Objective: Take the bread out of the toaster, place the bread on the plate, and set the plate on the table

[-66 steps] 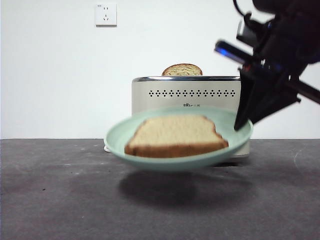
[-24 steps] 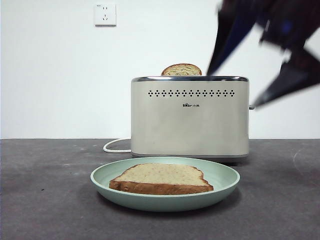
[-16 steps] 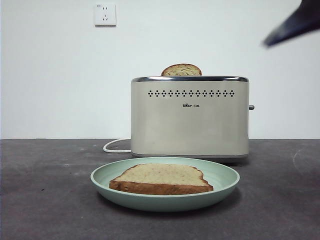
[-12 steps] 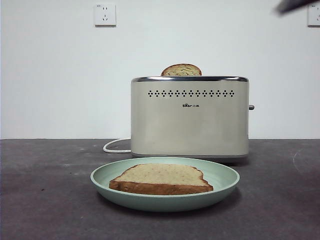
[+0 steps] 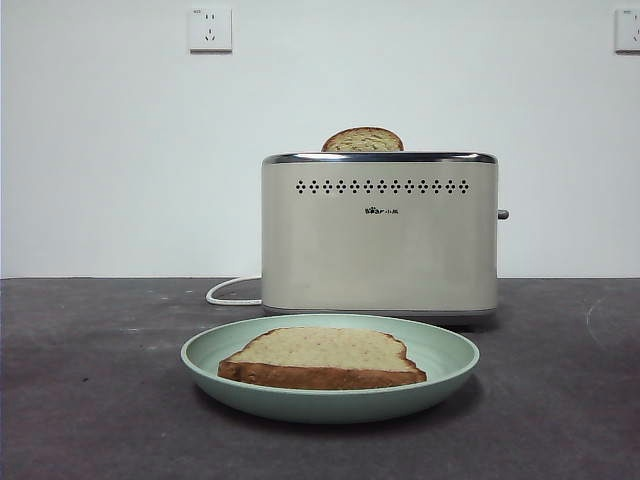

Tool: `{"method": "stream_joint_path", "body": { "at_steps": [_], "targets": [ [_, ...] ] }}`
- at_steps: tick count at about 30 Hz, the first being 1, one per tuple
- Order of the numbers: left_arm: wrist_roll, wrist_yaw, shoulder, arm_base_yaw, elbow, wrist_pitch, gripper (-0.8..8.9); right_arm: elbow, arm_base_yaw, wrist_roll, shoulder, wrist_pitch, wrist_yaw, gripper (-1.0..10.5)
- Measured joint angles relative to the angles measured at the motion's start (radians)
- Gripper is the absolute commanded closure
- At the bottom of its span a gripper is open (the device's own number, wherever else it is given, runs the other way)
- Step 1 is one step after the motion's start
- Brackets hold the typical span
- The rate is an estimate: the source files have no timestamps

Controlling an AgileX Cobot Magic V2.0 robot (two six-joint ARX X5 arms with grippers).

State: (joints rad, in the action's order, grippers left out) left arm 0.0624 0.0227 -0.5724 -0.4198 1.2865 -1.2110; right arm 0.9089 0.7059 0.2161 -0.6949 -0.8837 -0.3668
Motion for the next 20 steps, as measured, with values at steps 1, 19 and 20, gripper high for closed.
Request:
{"method": "stream_joint_path", "body": {
  "at_steps": [1, 19, 20],
  "targets": [
    [0.000, 0.000, 0.000, 0.000, 0.000, 0.000, 8.22, 0.000, 0.000, 0.000, -0.001, 0.000, 0.000, 9.6],
    [0.000, 0.000, 0.000, 0.000, 0.000, -0.026, 8.17, 0.000, 0.000, 0.001, 0.009, -0.002, 0.003, 9.5],
    [0.000, 0.000, 0.000, 0.000, 0.000, -0.027, 8.17, 0.000, 0.000, 0.001, 0.009, -0.002, 0.003, 9.5]
  ]
}}
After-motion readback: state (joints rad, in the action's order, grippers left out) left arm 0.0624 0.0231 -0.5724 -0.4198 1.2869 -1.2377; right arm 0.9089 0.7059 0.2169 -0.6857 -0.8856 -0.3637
